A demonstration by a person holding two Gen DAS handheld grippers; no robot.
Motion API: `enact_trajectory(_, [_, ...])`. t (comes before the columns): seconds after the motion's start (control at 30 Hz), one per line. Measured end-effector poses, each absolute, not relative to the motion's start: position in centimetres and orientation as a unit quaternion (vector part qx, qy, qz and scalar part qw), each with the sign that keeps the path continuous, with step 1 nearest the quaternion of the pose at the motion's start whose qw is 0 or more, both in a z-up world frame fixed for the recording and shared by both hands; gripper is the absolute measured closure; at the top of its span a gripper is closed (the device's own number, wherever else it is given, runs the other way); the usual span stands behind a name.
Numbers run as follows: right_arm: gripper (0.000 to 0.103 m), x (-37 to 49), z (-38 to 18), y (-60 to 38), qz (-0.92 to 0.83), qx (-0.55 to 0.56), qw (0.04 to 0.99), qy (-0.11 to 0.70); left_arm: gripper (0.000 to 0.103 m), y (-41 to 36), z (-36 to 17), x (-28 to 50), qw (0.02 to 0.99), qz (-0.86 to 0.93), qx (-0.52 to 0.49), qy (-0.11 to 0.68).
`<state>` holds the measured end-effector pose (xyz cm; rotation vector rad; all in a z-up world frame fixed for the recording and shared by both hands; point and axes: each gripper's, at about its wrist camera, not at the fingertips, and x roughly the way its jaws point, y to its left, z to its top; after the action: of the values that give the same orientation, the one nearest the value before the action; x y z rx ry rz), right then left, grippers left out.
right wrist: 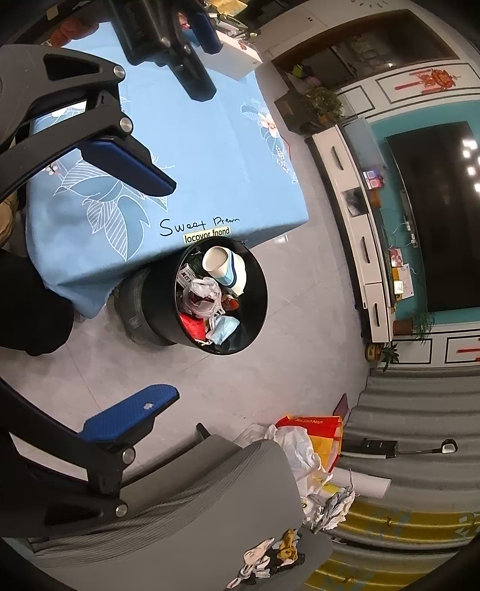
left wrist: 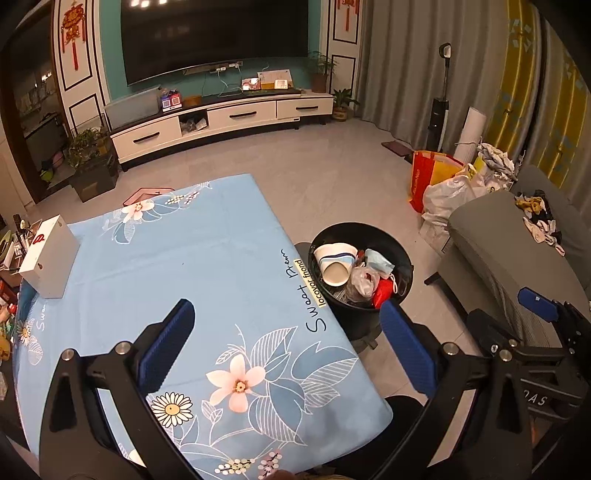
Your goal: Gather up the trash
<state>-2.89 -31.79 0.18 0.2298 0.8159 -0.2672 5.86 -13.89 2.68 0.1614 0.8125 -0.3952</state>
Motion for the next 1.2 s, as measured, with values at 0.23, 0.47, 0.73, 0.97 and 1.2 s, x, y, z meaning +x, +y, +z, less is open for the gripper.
enact_trajectory(0.23, [0.003,-3.1,0.4,-31.7,-0.13,0.111,0.904,0.392,0.003,-13.9,2.9,5.1,0.899,-0.188,0.086,0.386])
enact_trajectory(0.47, [0.003,-3.5,0.5,-31.8,-0.129,0.108,0.905,0.39,0.003,-13.5,3.1,4.7,0.901,-0.184,0.087,0.384])
enact_trajectory(0.73, [0.003,-3.5,0.6,-31.8,-0.13,0.11,0.904,0.391,0.003,-13.5,3.1,4.7,0.9,-0.185,0.087,0.385])
enact_trajectory(0.97, [0.003,-3.5,0.6,-31.7,-0.129,0.109,0.905,0.392,0.003,-13.7,3.2,4.7,0.899,-0.184,0.088,0.387])
enact_trajectory(1.2, [0.003,-3.3,0.6,-31.6,-0.127,0.108,0.905,0.392,0.003,-13.6,3.2,4.7,0.898,-0.186,0.087,0.39])
